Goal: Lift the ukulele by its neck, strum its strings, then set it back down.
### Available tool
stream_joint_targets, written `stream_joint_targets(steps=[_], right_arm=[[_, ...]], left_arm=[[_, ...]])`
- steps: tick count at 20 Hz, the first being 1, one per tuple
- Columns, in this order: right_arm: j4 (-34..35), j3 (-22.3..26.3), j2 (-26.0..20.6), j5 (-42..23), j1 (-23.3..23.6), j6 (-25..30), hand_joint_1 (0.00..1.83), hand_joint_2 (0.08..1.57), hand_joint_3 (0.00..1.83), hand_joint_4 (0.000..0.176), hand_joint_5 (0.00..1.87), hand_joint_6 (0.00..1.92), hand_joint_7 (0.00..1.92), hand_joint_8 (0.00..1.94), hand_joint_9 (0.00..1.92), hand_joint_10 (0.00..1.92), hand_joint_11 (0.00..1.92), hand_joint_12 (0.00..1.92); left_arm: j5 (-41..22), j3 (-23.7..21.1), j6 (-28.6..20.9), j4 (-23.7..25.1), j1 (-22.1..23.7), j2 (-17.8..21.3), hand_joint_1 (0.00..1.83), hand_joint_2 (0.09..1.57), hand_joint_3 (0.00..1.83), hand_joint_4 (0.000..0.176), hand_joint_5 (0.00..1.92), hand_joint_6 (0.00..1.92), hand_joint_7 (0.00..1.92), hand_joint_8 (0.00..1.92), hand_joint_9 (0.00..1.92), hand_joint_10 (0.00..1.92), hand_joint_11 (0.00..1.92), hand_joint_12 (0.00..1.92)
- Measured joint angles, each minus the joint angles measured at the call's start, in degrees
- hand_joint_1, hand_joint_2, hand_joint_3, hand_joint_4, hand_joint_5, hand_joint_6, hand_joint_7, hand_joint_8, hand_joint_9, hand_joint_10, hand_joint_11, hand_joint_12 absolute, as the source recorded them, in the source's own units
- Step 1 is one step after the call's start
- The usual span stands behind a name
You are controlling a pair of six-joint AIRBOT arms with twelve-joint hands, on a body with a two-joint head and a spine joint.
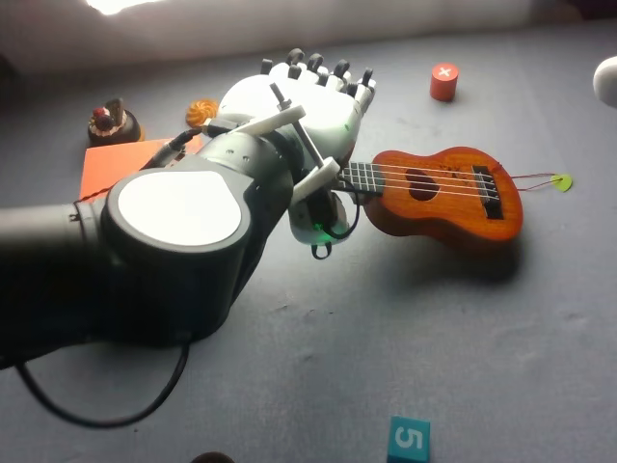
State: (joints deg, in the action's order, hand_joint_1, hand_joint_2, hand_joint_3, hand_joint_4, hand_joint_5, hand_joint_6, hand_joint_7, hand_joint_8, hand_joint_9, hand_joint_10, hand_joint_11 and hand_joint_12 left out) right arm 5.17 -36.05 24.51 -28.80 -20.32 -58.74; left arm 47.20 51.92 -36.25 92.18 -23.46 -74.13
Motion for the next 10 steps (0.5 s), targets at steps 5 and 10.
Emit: stream_joint_targets(steps=[5,10], right_arm=[[0.0,0.0,0.0,0.0,0.0,0.0,0.06,1.28,0.01,0.0,0.08,0.04,0.09,0.0,0.03,0.01,0.0,0.0],[0.0,0.0,0.0,0.0,0.0,0.0,0.02,1.29,0.01,0.0,0.08,0.04,0.11,0.01,0.04,0.01,0.0,0.0]], left_arm=[[-1.4,2.3,0.1,0.0,-0.7,-0.4,1.01,1.0,0.0,0.0,0.0,0.0,0.0,0.0,0.0,0.0,0.0,0.0],[-2.5,4.3,0.0,-0.1,-2.1,-1.0,1.02,1.01,0.01,0.002,0.0,0.0,0.0,0.0,0.0,0.0,0.0,0.0]])
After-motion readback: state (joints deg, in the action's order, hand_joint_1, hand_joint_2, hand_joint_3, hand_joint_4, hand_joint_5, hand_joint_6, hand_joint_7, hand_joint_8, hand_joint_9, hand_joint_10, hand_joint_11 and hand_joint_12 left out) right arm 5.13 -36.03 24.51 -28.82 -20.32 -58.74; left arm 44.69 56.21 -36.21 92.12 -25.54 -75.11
